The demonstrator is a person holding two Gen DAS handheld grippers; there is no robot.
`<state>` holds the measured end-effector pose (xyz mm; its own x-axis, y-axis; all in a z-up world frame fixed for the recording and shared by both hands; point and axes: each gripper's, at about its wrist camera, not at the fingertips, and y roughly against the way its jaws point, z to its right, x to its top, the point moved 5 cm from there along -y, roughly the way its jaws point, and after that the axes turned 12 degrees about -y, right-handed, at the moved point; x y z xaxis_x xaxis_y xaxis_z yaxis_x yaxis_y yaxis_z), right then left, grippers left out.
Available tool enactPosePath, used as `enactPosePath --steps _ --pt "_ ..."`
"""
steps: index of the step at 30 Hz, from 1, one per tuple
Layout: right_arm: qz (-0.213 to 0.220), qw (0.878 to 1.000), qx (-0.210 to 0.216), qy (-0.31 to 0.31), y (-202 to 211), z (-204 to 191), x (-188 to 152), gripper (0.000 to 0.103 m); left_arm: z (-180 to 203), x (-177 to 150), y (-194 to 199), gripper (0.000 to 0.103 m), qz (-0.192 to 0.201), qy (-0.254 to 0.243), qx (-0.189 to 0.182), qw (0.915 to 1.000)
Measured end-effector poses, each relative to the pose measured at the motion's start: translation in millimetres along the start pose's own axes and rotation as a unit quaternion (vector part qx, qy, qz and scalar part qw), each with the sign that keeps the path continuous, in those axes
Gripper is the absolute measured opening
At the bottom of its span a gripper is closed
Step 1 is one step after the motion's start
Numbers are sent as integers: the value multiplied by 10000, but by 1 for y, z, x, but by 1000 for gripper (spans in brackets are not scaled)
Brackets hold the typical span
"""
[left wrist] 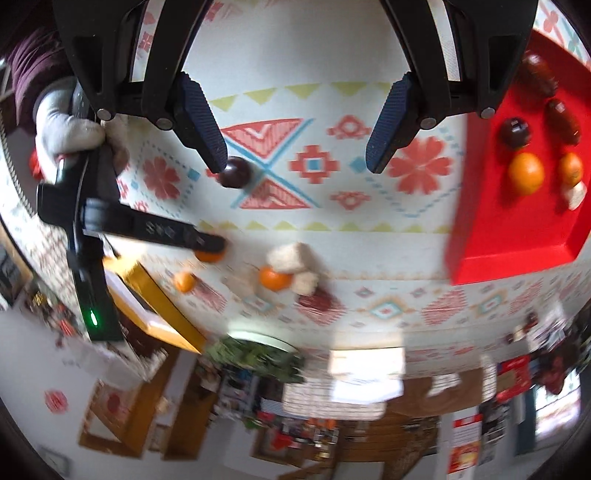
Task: Organize fruits
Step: 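Grasp another orange with the right tool while the left tool approaches a dark fruit, then grasp the dark round fruit with the left tool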
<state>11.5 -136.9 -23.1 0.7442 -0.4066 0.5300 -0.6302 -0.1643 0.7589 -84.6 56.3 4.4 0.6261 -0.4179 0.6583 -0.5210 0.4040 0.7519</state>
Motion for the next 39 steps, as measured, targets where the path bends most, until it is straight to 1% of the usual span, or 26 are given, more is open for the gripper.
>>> enactPosePath --steps 2,5,6,8,10,11,13,15,17,18,20,23,27,31,36,39 --pt "59 10000 24 68 -1 -2 1 40 11 1 -9 77 -30 -145 -77 9999" --pt "90 9999 146 8 -1 0 2 39 22 3 -22 75 -70 -296 -101 9995" --pt "91 9998 194 -33 -1 1 3 39 24 3 -25 70 -88 -317 -114 9994" --pt "108 9995 278 -82 0 2 4 39 26 5 -32 65 -138 -329 -159 9992" --pt "138 9994 304 -87 2 2 4 39 28 7 -39 63 -188 -351 -169 9991" --pt "152 9994 309 -95 2 2 4 39 30 8 -42 59 -209 -371 -176 9989" --pt "161 9993 324 -131 3 3 4 39 35 8 -48 46 -273 -439 -188 9985" --pt "144 9991 349 -191 2 5 5 39 40 8 -54 44 -328 -515 -197 9979" --pt "136 9990 363 -240 1 7 6 39 44 9 -56 40 -300 -647 -110 9974" --pt "135 9989 367 -260 1 7 6 39 46 8 -56 34 -286 -691 -108 9971" --pt "151 9988 368 -270 1 8 6 39 52 9 -56 25 -244 -737 -181 9968" --pt "207 9987 370 -289 3 8 7 39 51 8 -51 25 -156 -705 -120 9973" --pt "263 9985 372 -312 4 9 7 39 32 10 -38 25 48 -348 -131 9993" --pt "353 9983 330 -312 6 10 8 39 1 8 -17 25 272 95 -35 9996" --pt "467 9984 229 -235 8 6 7 40 -43 3 16 25 595 582 173 9964" --pt "513 9984 227 -87 11 0 7 39 -74 -4 42 25 810 851 376 9924"
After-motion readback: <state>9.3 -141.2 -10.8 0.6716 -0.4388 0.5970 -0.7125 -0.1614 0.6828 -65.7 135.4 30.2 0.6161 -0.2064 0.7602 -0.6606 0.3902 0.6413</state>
